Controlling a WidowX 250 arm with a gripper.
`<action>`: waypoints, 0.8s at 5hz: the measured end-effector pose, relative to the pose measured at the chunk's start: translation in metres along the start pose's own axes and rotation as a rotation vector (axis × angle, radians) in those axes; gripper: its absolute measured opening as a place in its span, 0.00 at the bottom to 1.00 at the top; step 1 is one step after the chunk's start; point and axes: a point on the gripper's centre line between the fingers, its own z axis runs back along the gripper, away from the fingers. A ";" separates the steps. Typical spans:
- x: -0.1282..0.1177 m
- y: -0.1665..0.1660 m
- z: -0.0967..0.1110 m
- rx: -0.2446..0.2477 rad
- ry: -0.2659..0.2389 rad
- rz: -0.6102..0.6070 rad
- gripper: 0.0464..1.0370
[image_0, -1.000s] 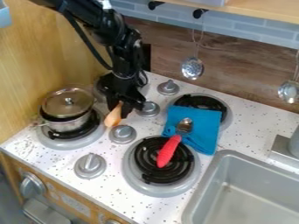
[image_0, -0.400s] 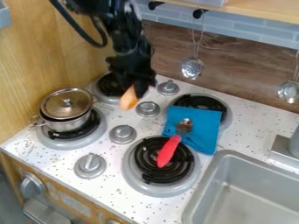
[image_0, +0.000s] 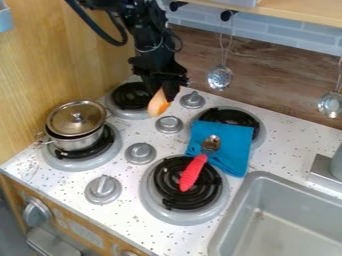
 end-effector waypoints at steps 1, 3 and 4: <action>0.005 -0.002 -0.013 -0.007 0.012 0.030 0.42; -0.012 -0.008 -0.043 -0.006 0.080 0.070 0.42; -0.032 -0.010 -0.041 -0.007 0.109 0.066 0.42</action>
